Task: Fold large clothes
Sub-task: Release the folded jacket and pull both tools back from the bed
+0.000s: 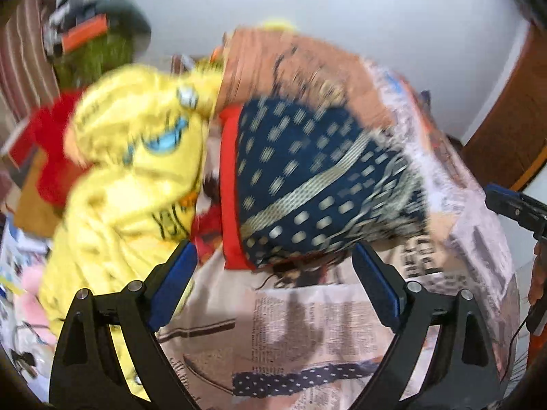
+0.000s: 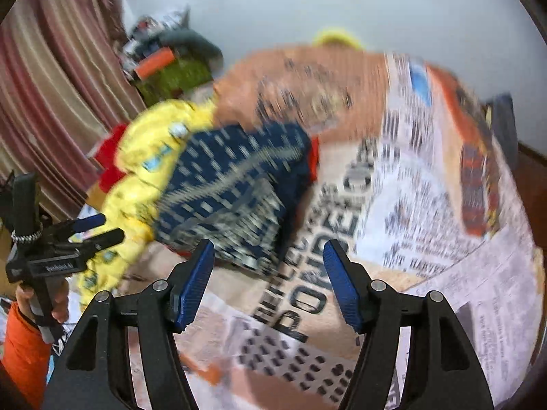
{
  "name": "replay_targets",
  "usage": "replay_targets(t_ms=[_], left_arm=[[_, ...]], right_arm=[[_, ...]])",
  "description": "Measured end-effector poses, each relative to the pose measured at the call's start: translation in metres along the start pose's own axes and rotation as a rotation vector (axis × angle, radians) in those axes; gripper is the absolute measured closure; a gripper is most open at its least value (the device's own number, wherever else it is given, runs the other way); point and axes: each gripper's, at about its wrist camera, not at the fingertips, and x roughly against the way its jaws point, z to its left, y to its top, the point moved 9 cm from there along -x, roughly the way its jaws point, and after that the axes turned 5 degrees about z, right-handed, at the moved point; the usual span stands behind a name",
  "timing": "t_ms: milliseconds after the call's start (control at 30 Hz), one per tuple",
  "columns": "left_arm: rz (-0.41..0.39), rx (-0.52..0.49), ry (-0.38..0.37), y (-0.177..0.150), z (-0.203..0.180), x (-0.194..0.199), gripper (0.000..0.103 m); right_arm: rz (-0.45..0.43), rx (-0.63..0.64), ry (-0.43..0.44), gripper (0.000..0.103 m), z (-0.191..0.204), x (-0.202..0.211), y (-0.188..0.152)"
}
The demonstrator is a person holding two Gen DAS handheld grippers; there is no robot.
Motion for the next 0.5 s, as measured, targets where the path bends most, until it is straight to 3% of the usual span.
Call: replay_targets(t_ms=[267,500], left_arm=[[-0.340,-0.086,-0.003,0.032,-0.053,0.146,0.010],[-0.637,-0.140,0.043,0.016,-0.092,0.260,0.010]], right_arm=[[-0.328,0.125,-0.017,0.041,0.063,0.124,0.018],[-0.548,0.162,0.014,0.041,0.106,0.204,0.005]])
